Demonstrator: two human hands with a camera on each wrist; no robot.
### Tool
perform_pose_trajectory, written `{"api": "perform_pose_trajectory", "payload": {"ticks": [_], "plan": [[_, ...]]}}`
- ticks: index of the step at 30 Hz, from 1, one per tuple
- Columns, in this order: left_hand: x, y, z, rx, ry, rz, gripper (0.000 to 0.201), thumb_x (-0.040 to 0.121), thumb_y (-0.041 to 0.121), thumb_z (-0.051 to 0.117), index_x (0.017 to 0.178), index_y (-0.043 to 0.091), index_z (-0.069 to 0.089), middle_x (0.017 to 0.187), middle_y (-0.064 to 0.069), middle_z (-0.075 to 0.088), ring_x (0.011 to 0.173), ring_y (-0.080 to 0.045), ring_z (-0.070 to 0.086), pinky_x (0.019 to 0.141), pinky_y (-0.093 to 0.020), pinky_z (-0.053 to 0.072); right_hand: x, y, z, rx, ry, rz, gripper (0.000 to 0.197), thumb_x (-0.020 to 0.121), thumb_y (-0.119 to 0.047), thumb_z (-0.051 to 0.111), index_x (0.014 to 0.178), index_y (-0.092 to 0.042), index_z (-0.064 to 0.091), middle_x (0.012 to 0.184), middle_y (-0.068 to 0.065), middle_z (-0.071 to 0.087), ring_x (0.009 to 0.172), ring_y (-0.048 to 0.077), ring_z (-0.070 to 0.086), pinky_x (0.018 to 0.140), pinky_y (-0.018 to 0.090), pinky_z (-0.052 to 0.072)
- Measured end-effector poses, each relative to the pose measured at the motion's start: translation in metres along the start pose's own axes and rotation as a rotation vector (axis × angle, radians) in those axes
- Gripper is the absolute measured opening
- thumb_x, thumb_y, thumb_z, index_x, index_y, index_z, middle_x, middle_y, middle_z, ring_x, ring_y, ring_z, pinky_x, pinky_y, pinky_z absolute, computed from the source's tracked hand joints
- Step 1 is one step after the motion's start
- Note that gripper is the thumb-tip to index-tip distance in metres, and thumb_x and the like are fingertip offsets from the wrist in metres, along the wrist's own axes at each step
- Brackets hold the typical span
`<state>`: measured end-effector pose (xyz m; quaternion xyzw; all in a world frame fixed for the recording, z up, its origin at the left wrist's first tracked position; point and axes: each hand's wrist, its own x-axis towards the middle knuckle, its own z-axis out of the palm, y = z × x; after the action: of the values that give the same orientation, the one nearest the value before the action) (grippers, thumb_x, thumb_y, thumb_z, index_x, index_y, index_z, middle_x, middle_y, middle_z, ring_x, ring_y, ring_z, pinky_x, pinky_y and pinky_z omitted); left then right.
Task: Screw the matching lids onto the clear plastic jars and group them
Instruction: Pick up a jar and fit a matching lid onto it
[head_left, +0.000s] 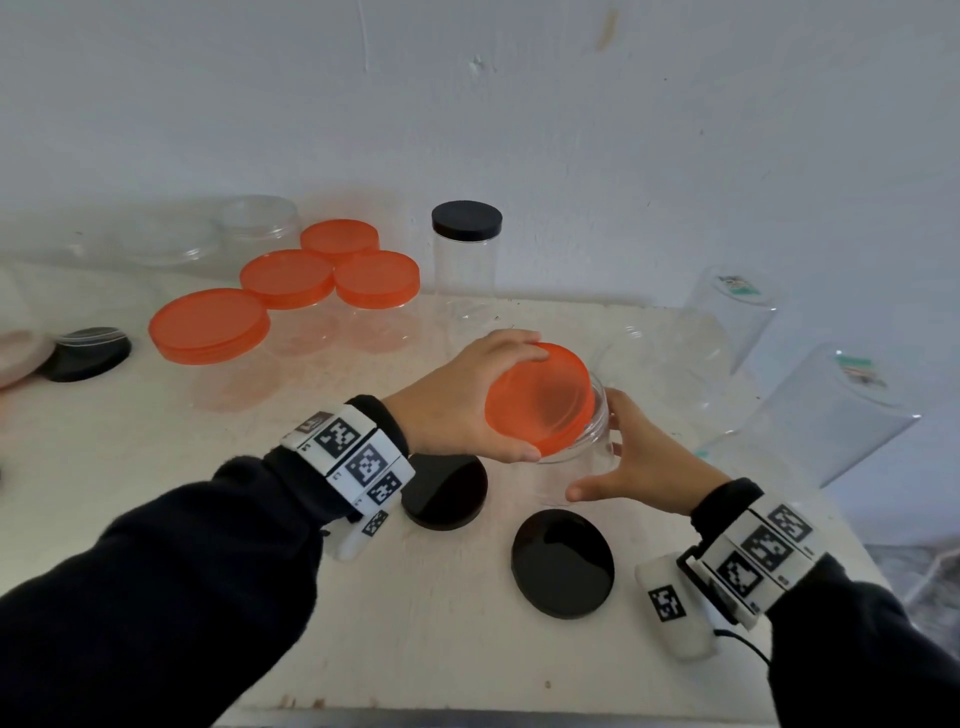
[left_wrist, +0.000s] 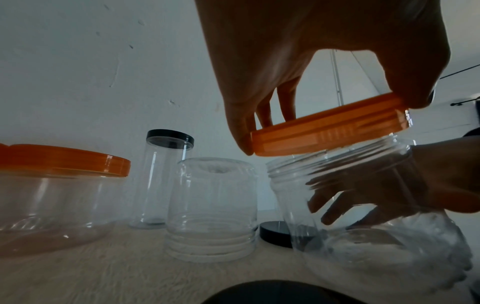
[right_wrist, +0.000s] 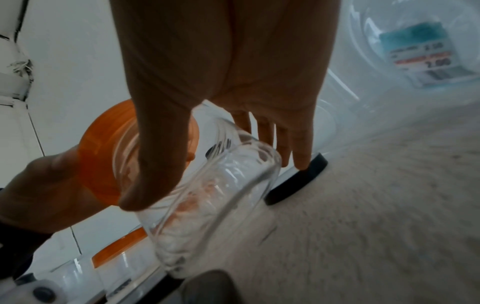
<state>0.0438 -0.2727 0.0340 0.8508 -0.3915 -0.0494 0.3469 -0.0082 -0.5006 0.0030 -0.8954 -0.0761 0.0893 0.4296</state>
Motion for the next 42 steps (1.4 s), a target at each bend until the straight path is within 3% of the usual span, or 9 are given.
{"api": "perform_pose_trajectory", "payload": {"ticks": [4, 9, 13, 18, 28, 31, 35, 39, 42], "plan": [[0.003, 0.006, 0.006, 0.033, -0.02, -0.003, 0.095, 0.058, 0.052, 0.072, 0.14, 0.022, 0.034, 0.148, 0.008, 0.022, 0.135, -0.004, 0.021, 0.111, -0.026, 0.024, 0.0, 0.002, -0.001, 0.038, -0.019, 0.011, 0.108, 0.049, -0.037, 0.088, 0.135, -0.03, 0.022, 0.135, -0.006, 0.037, 0.123, 0.011, 0.04, 0.1, 0.028, 0.039], [0.009, 0.01, 0.01, 0.072, -0.036, -0.012, 0.094, 0.063, 0.045, 0.081, 0.141, 0.022, 0.033, 0.149, 0.008, 0.021, 0.134, -0.005, 0.02, 0.108, -0.023, 0.022, -0.001, 0.001, -0.002, 0.105, -0.04, 0.012, 0.101, 0.055, -0.024, 0.087, 0.131, -0.027, 0.021, 0.127, -0.014, 0.037, 0.12, 0.008, 0.041, 0.095, 0.024, 0.039], [0.013, 0.013, 0.012, 0.12, -0.053, -0.025, 0.09, 0.066, 0.041, 0.081, 0.14, 0.021, 0.034, 0.149, 0.006, 0.023, 0.135, -0.008, 0.021, 0.108, -0.024, 0.023, 0.003, 0.002, 0.001, 0.1, -0.006, 0.018, 0.092, 0.055, -0.018, 0.089, 0.126, -0.028, 0.032, 0.127, -0.008, 0.045, 0.119, 0.012, 0.046, 0.099, 0.03, 0.042], [0.019, 0.015, 0.013, 0.192, -0.099, -0.039, 0.088, 0.068, 0.044, 0.079, 0.141, 0.022, 0.035, 0.149, 0.005, 0.024, 0.134, -0.011, 0.021, 0.107, -0.025, 0.022, 0.01, 0.003, 0.004, 0.117, -0.008, 0.008, 0.09, 0.056, -0.008, 0.088, 0.13, -0.023, 0.041, 0.127, -0.004, 0.048, 0.113, 0.011, 0.051, 0.09, 0.025, 0.047], [0.017, 0.009, 0.023, 0.069, -0.147, -0.136, 0.099, 0.064, 0.036, 0.083, 0.143, 0.028, 0.024, 0.148, 0.0, 0.01, 0.137, -0.018, 0.012, 0.112, -0.034, 0.02, 0.008, 0.003, 0.003, 0.117, -0.013, 0.034, 0.089, 0.062, -0.006, 0.085, 0.133, -0.021, 0.034, 0.126, -0.006, 0.046, 0.118, 0.013, 0.048, 0.096, 0.032, 0.046], [0.013, 0.006, 0.028, -0.035, -0.118, -0.167, 0.105, 0.061, 0.031, 0.086, 0.144, 0.028, 0.022, 0.146, -0.002, 0.013, 0.137, -0.016, 0.014, 0.114, -0.033, 0.02, 0.002, 0.001, -0.002, 0.103, -0.015, 0.033, 0.094, 0.066, -0.005, 0.082, 0.136, -0.02, 0.021, 0.128, -0.005, 0.041, 0.121, 0.013, 0.044, 0.094, 0.024, 0.044], [0.011, 0.003, 0.036, -0.169, -0.021, -0.242, 0.119, 0.053, 0.03, 0.09, 0.145, 0.022, 0.015, 0.144, -0.002, 0.025, 0.133, -0.014, 0.026, 0.111, -0.034, 0.027, -0.004, -0.009, -0.009, 0.001, -0.017, -0.027, 0.107, 0.06, -0.019, 0.086, 0.138, -0.024, 0.014, 0.128, -0.007, 0.035, 0.12, 0.01, 0.041, 0.099, 0.026, 0.039], [0.002, 0.002, 0.041, -0.369, 0.038, -0.313, 0.12, 0.058, 0.01, 0.087, 0.146, 0.017, 0.006, 0.14, 0.003, 0.027, 0.127, -0.009, 0.033, 0.102, -0.018, 0.031, -0.004, -0.033, -0.017, -0.233, -0.025, -0.077, 0.11, 0.058, -0.04, 0.084, 0.144, -0.022, 0.017, 0.136, -0.008, 0.026, 0.124, 0.007, 0.032, 0.103, 0.024, 0.031], [-0.002, 0.0, 0.045, -0.488, 0.065, -0.32, 0.107, 0.061, -0.001, 0.083, 0.142, 0.014, 0.015, 0.126, 0.009, 0.035, 0.114, -0.001, 0.042, 0.089, -0.005, 0.038, 0.002, -0.055, -0.021, -0.48, -0.106, -0.113, 0.102, 0.062, -0.05, 0.079, 0.143, -0.024, 0.023, 0.145, -0.003, 0.021, 0.132, 0.014, 0.027, 0.108, 0.035, 0.031]]}}
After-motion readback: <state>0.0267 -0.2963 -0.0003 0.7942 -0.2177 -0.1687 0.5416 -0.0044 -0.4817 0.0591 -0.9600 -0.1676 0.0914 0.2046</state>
